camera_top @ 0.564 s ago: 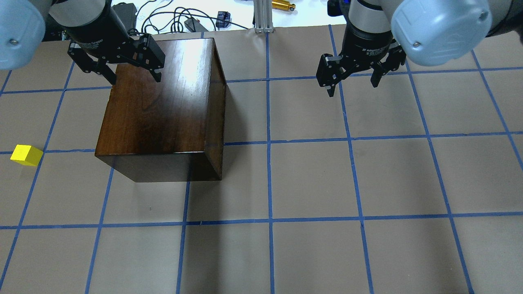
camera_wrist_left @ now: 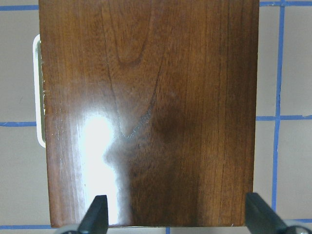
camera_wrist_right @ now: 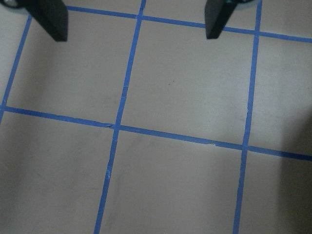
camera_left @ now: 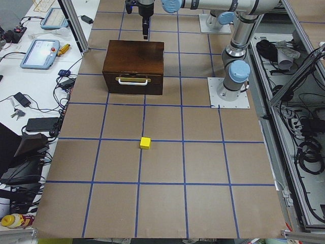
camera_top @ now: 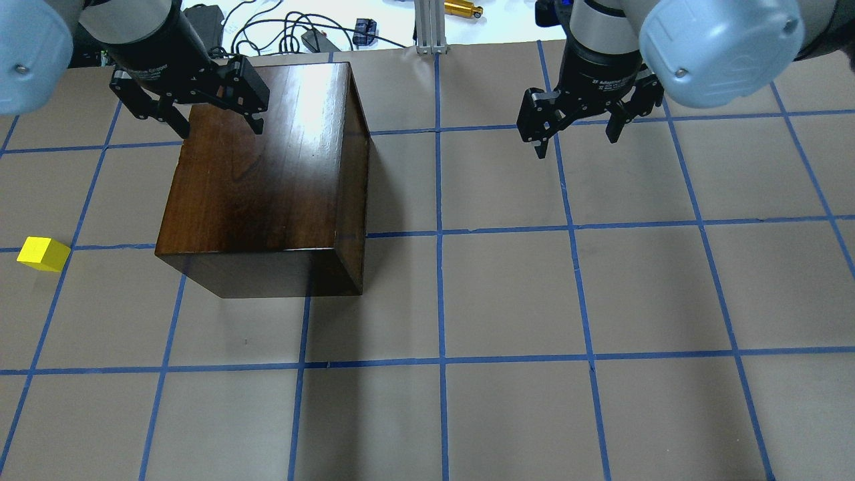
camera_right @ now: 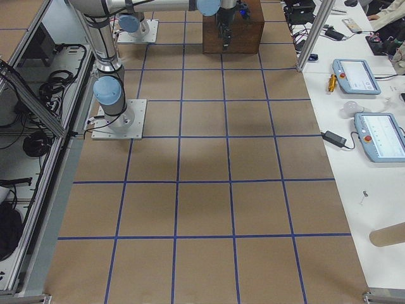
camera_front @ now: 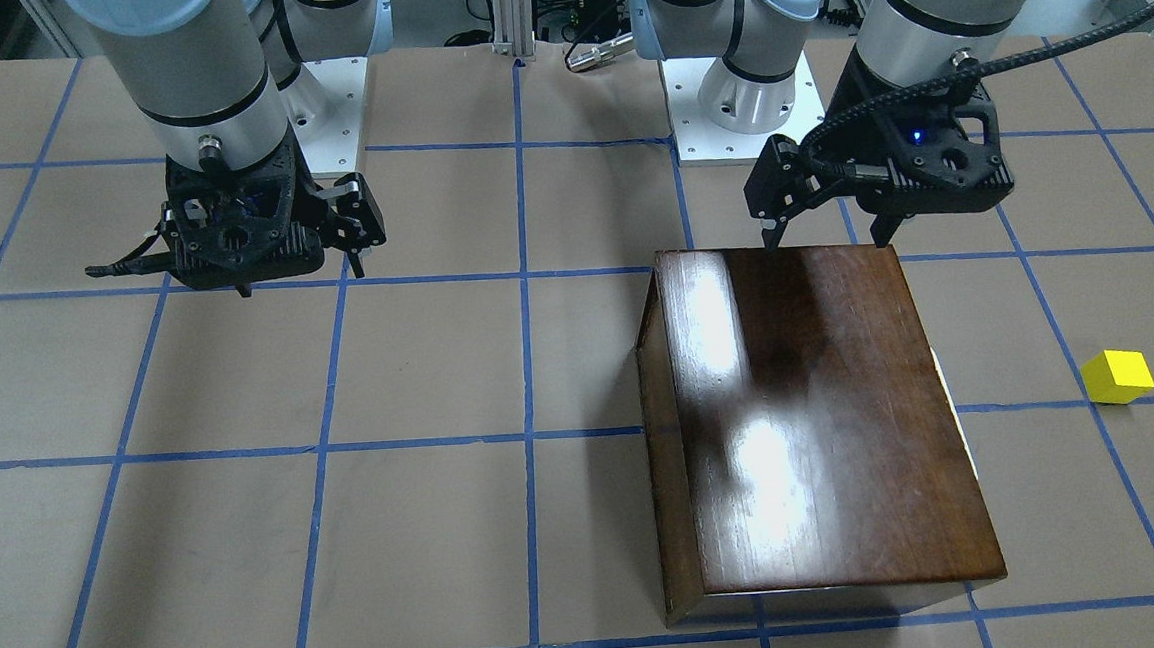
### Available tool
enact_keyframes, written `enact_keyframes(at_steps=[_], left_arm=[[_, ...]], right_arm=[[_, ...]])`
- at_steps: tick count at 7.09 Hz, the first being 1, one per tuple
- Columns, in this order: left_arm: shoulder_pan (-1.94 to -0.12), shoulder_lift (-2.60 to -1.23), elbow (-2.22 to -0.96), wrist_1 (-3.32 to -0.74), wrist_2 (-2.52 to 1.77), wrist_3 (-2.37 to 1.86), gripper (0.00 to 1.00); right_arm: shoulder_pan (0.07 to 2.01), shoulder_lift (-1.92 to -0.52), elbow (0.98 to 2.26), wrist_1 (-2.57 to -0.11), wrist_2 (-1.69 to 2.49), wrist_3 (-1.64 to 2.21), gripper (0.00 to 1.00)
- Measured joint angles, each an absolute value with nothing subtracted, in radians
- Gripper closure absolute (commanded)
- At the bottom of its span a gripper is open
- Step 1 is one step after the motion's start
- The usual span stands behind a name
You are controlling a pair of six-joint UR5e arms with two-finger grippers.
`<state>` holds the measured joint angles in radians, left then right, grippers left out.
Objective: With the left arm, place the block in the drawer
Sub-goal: 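Move the left gripper off the cabinet top toward the drawer handle side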
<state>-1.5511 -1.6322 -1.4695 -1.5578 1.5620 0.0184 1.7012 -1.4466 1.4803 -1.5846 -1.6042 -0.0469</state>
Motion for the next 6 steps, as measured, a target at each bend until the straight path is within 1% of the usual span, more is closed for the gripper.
enact_keyframes(at_steps=[4, 6], left_arm=[[-1.540, -1.634, -1.468, -1.558, 1.560, 0.030, 0.00], [-1.475, -1.626, -1.467, -1.566, 1.558, 0.059, 0.00]], right_arm=[[1.701, -1.447, 1.480, -1.585, -1.604, -0.046, 0.00], [1.701, -1.447, 1.480, -1.585, -1.605, -0.047, 0.00]])
